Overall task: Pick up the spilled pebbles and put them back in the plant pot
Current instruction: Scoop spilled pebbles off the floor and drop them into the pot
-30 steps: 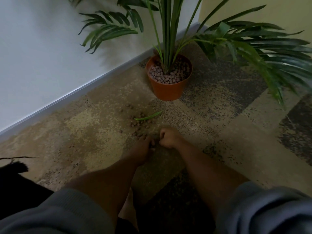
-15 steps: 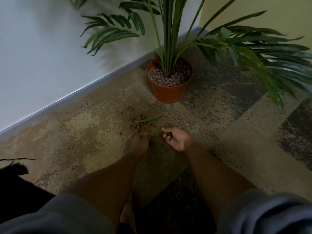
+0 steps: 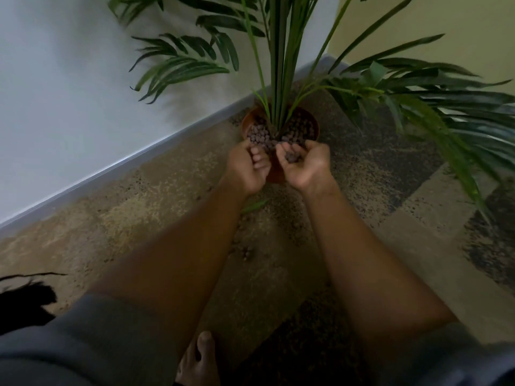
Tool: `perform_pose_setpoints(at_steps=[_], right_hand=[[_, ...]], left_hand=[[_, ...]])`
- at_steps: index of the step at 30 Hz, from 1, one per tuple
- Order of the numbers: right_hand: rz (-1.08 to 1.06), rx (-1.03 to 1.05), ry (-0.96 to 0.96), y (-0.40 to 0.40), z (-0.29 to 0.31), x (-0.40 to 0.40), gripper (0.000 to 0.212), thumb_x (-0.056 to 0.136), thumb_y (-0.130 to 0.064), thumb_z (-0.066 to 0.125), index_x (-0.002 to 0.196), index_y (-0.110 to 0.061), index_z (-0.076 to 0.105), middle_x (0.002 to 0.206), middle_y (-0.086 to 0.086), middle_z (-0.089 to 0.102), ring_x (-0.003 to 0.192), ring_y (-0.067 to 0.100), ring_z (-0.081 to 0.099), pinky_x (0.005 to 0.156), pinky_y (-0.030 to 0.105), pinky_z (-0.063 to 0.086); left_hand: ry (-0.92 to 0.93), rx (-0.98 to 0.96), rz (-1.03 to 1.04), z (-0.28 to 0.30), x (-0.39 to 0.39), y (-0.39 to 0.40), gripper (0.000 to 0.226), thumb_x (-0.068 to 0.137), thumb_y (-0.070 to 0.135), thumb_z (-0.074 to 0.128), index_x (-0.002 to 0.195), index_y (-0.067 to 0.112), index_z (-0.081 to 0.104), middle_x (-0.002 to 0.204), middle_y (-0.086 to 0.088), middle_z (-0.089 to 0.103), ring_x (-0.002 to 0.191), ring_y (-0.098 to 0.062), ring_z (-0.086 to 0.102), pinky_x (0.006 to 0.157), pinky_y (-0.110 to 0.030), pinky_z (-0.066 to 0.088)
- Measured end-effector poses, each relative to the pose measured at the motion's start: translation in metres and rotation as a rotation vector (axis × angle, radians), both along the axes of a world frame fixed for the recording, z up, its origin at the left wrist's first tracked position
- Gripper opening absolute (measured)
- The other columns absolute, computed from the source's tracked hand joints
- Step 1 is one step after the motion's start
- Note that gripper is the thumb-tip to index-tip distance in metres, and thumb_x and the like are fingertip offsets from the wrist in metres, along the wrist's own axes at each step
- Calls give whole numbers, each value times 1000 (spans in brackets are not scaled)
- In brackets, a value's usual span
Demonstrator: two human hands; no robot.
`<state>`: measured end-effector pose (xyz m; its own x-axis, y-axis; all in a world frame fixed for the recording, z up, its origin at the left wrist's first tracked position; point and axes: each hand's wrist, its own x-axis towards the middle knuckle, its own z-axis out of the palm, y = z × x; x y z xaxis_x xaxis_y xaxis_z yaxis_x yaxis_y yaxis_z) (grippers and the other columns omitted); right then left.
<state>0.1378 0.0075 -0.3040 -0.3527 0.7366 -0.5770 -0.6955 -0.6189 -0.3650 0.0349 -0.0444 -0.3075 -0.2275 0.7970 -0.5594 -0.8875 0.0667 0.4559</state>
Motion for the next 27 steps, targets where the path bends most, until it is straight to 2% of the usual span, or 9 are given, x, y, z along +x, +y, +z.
perform_pose_setpoints(at_steps=[3, 6, 7, 10, 12, 15, 18, 22, 27], right_hand=[[-44, 18, 48, 23, 5, -8, 52, 102, -31, 26, 146, -4, 30, 141, 21, 40, 133, 31, 43, 111, 43, 37], [54, 53, 79, 46, 3, -13, 60, 97, -41, 21, 152, -17, 25, 147, 22, 37, 134, 40, 40, 110, 49, 36], [80, 63, 68, 50, 4, -13, 62, 96, -42, 20, 151, -15, 26, 147, 23, 38, 132, 42, 41, 110, 53, 34], [65, 82, 77, 53, 10, -9, 59, 99, -35, 19, 143, -1, 38, 142, 27, 44, 130, 43, 43, 112, 56, 33], [51, 73, 91, 55, 10, -6, 57, 101, -32, 20, 144, 3, 33, 146, 26, 40, 136, 42, 39, 114, 54, 30], [69, 84, -1, 53, 10, -1, 54, 101, -25, 27, 150, -3, 24, 155, 21, 28, 143, 39, 29, 116, 51, 28], [142, 173, -66, 40, 14, 10, 42, 103, -17, 34, 140, 2, 37, 143, 25, 42, 130, 40, 47, 102, 45, 49], [462, 291, -321, 13, 6, 33, 19, 101, -19, 42, 105, -5, 54, 109, 15, 67, 96, 26, 69, 72, 26, 60], [850, 340, -849, -17, -42, 50, 20, 95, -6, 54, 114, -6, 60, 110, 14, 68, 86, 20, 68, 77, 29, 60]], left_hand=[[88, -84, 48, 18, 4, 26, 30, 104, 21, 32, 96, 10, 59, 73, 2, 56, 57, -4, 48, 37, -13, 39], [209, -122, 79, 26, 6, 44, 38, 104, 23, 34, 138, 10, 46, 124, -6, 61, 93, -14, 60, 76, -21, 55], [231, -107, 77, 27, 4, 49, 42, 104, 25, 33, 142, 10, 42, 125, -9, 58, 95, -19, 59, 85, -26, 53], [202, -51, 68, 28, -5, 60, 48, 102, 24, 28, 140, 2, 46, 105, -15, 56, 74, -21, 53, 87, -35, 52], [134, 11, 45, 27, -8, 59, 49, 103, 23, 23, 137, -1, 49, 126, -19, 58, 101, -28, 62, 97, -42, 47], [62, 55, 48, 35, -2, 46, 52, 105, 25, 18, 139, -6, 43, 139, -22, 50, 129, -33, 49, 103, -45, 42], [79, -7, 93, 33, -1, 36, 51, 106, 24, 22, 144, -8, 32, 148, -21, 39, 138, -31, 38, 114, -40, 32], [126, -8, 148, 14, -8, 16, 51, 106, 31, 24, 142, -1, 40, 143, -17, 50, 131, -24, 51, 109, -31, 42], [416, -238, 113, -15, -3, -19, 37, 103, 21, 32, 127, 8, 57, 125, -7, 65, 101, -17, 66, 81, -24, 56]])
